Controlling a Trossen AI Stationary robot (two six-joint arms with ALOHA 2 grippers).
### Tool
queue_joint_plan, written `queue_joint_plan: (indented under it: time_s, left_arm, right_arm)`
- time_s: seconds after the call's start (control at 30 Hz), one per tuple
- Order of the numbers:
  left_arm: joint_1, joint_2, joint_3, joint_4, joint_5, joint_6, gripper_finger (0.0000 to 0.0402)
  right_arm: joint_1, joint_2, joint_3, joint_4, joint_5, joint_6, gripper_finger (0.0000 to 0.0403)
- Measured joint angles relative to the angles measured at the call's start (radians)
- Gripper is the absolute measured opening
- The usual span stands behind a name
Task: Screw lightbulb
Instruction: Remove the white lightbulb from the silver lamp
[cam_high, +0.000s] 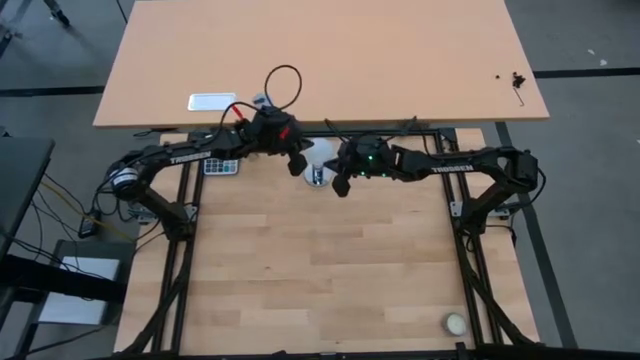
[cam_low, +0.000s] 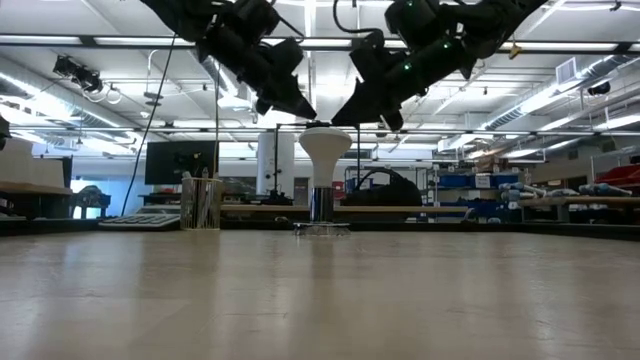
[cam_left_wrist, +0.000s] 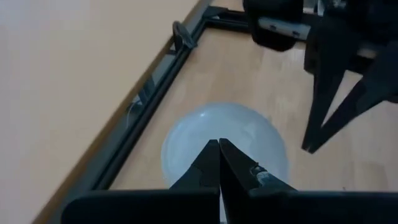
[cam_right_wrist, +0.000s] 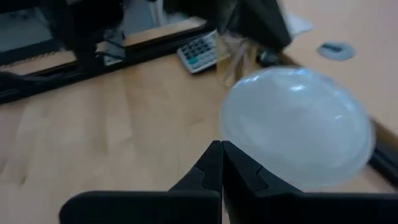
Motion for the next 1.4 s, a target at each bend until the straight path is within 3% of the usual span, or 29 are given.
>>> queue_joint_plan:
  time_s: [0.8,1.0,1.4]
  left_arm:
    - [0.004,0.029,0.003,-0.054,-0.006,0.021,0.0]
    - [-0.006,0.035,0.003,-0.059,0.007,0.02,0.0]
    - [-0.021,0.032,0.0,0.047,-0.001,-0.01,0.0]
  right_arm:
    - [-0.082,-0.002,0.0,-0.036,0.034,0.007,0.0012]
    - [-0.127,-0.001,0.001,-0.039,0.099,0.007,0.0012]
    - [-0.129,-0.002,0.0,-0.041,0.07,0.025,0.0011]
